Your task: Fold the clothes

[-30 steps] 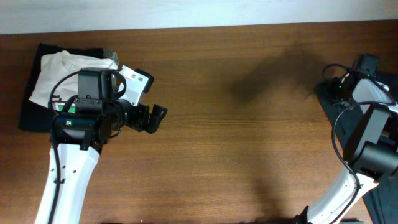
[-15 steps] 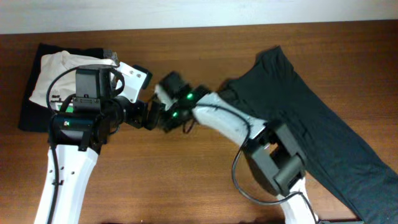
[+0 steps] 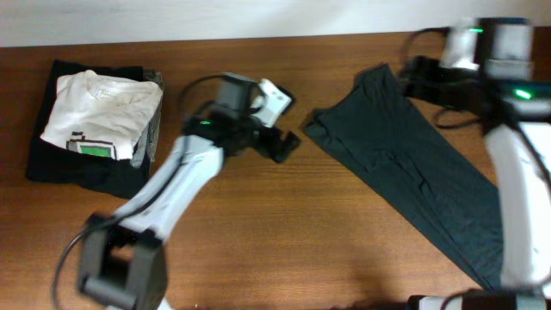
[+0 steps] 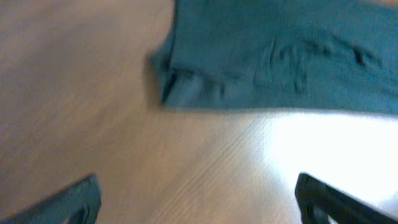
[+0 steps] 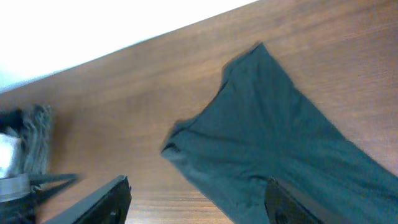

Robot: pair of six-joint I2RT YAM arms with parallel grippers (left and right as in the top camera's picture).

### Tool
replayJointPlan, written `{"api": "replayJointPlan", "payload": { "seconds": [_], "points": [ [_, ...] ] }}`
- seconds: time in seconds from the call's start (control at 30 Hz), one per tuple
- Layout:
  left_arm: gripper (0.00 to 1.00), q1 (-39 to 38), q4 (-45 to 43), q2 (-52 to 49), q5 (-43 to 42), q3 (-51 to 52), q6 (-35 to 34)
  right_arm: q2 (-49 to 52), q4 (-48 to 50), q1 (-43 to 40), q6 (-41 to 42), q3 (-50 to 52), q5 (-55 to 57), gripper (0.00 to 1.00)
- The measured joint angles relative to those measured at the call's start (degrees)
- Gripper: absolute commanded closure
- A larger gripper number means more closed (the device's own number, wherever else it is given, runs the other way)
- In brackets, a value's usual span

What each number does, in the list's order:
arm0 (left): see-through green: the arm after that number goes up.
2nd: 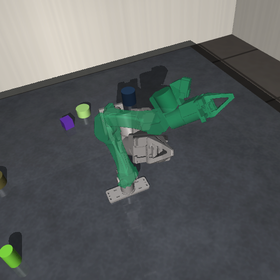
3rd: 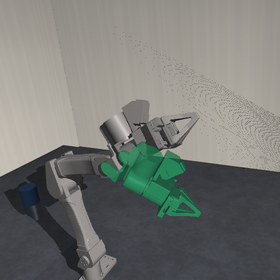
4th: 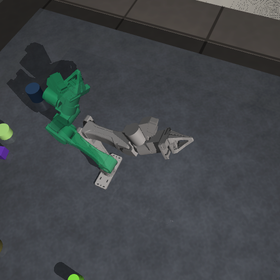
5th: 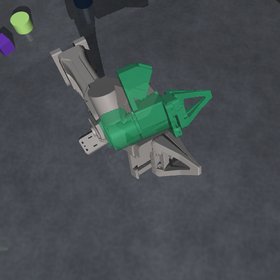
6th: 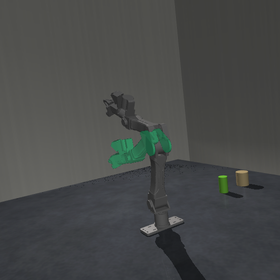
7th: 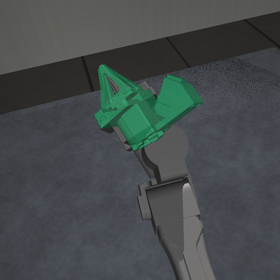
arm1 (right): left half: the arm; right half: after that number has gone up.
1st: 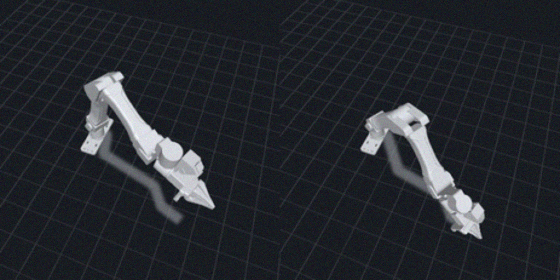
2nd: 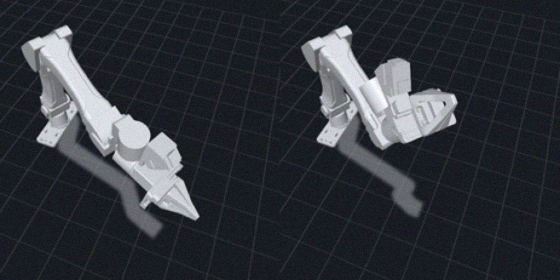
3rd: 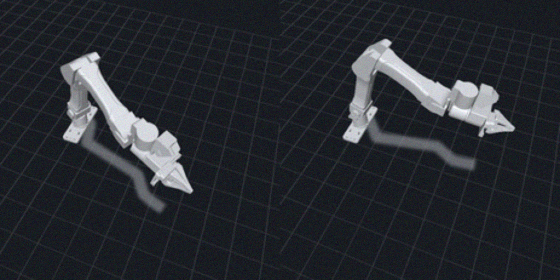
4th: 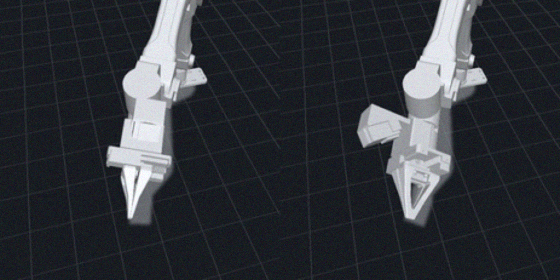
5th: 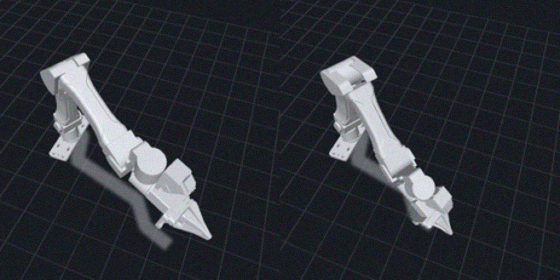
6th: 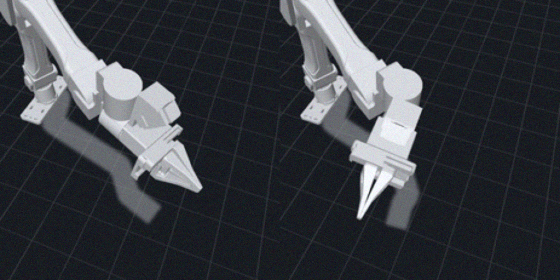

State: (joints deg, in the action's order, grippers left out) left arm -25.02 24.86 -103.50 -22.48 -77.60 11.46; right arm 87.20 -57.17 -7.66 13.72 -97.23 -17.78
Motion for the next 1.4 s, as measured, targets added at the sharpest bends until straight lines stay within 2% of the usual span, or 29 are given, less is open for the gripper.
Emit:
{"api": "replayJointPlan", "payload": {
  "seconds": [0.1,0.2,0.37,0.4,0.5,0.63,0.67,0.73,0.77,0.8,0.9,1.0,1.07,1.1,1.13,1.23,1.33,1.4],
  "points": [
    [0.1,-4.2,-13.94,-11.21,-0.04,-3.93,-1.88,-5.46,-3.85,-6.56,0.04,0.0,-4.59,0.18],
    [0.17,-5.38,-27.58,-17.53,-0.07,-4.66,-2.67,-6.51,-5.88,-6.93,-0.59,-0.07,-6.38,0.17],
    [0.29,-5.35,-37.53,-25.49,0.0,-4.9,-4.15,-4.52,-10.03,-6.93,-1.62,-0.07,-6.6,0.17],
    [0.32,-5.35,-38.75,-26.71,0.0,-4.9,-5.42,-4.39,-10.32,-6.93,-1.95,-0.07,-6.58,0.17],
    [0.55,-5.35,-39.28,-27.87,0.02,-4.9,-8.7,-4.39,-10.8,-6.93,-2.16,-0.07,-6.6,0.17],
    [0.6,-5.38,-37.53,-28.81,-0.04,-4.92,-10.05,-4.39,-11.5,-6.93,-2.19,-0.07,-6.6,0.17],
    [0.67,-5.4,-36.98,-29.18,-0.04,-4.92,-10.08,-4.39,-11.65,-6.93,-2.16,-0.07,-6.6,0.17],
    [0.94,-5.42,-36.26,-29.7,-0.02,-5.35,-10.43,-4.39,-12.22,-6.93,-2.19,-0.07,-6.51,0.17],
    [1.0,-5.42,-36.0,-29.79,-0.04,-5.49,-10.49,-4.39,-12.52,-6.93,-2.14,-0.07,-5.86,0.17],
    [1.0,-5.4,-35.82,-29.9,-0.26,-5.53,-10.71,-4.39,-12.87,-6.93,-2.19,-0.07,-4.98,0.17],
    [1.0,-4.59,-32.41,-29.44,-1.46,-5.92,-11.52,-4.39,-13.11,-6.93,-2.1,-0.07,-1.27,0.17],
    [1.0,-0.92,-19.56,-24.72,3.15,-5.86,-11.78,-3.28,-13.14,-6.93,-1.68,-0.07,1.44,0.17],
    [1.0,4.28,-9.18,-21.24,9.6,-5.73,-11.76,-0.81,-13.53,-6.93,-1.64,-0.07,2.19,0.17],
    [1.0,6.1,-7.04,-20.28,11.34,-5.64,-11.74,0.35,-13.79,-6.93,-1.6,-0.07,2.34,0.17],
    [1.0,10.64,0.83,-17.97,14.45,-5.73,-11.76,2.38,-14.64,-6.93,-1.6,-0.07,2.6,0.16],
    [0.99,18.34,12.11,-14.86,17.44,-5.7,-11.74,7.85,-16.57,-6.93,-1.64,-0.07,4.48,0.17],
    [0.98,22.88,17.84,-12.39,18.38,-5.57,-11.74,14.8,-18.45,-6.93,-1.68,-0.07,7.15,0.2],
    [0.91,24.76,19.56,-9.27,18.47,-5.53,-11.74,20.55,-19.82,-6.93,-1.68,-0.07,8.59,0.21]
  ]
}}
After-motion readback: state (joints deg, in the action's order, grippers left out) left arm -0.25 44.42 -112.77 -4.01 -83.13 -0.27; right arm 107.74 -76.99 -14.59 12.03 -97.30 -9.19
